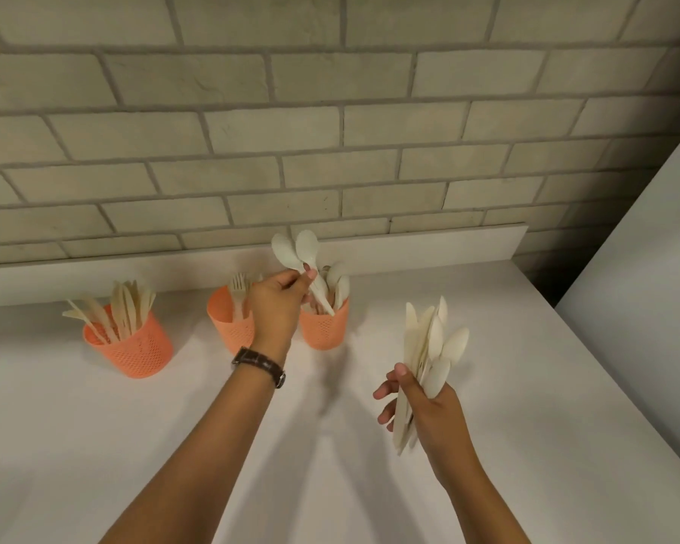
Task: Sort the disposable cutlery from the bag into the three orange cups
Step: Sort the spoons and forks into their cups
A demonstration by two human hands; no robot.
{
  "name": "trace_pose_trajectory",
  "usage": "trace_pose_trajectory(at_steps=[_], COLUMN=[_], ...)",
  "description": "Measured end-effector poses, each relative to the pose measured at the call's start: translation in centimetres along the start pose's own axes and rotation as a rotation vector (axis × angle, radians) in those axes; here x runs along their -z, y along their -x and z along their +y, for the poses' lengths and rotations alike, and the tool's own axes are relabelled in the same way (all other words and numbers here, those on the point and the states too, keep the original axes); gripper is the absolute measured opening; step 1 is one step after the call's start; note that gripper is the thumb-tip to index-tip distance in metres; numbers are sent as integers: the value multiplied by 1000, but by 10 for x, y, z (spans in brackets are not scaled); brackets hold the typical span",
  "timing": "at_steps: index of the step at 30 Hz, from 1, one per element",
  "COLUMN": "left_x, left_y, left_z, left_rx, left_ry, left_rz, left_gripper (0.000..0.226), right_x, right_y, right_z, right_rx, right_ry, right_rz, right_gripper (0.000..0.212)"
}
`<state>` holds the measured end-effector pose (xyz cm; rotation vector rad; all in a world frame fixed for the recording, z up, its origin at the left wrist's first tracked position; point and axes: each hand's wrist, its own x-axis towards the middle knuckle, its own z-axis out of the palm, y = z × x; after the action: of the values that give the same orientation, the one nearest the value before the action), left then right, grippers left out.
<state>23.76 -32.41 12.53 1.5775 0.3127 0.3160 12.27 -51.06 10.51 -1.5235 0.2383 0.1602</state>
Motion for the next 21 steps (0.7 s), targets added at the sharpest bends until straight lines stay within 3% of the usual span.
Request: trace_pose_trajectory(at_steps=[4,8,11,14,17,21], left_x=[-19,-25,-22,-19,-10,12], left_y=[-13,-3,-4,-4,8,49], left_z=[-22,-35,-43,-46,-38,-12], left_rx=[-116,-283,-294,-281,-251,-231], left_ry=[-168,-720,-920,-900,-711,-601], left_rz=[79,47,7,-48,-73,-6], left_gripper=[30,31,29,28,17,40], right_x=[-3,-8,-11,-15,-17,-20], right_y=[-4,-4,-1,2,7,11], right_z=[-3,-5,-9,-12,-16,-17], right_rx=[13,1,6,4,-7,-15], right_ry=[-9,-38,-65,-111,-195,-312], right_rz=[-11,-43,-66,-98,-140,-187], right_gripper=[25,24,20,20,26,34])
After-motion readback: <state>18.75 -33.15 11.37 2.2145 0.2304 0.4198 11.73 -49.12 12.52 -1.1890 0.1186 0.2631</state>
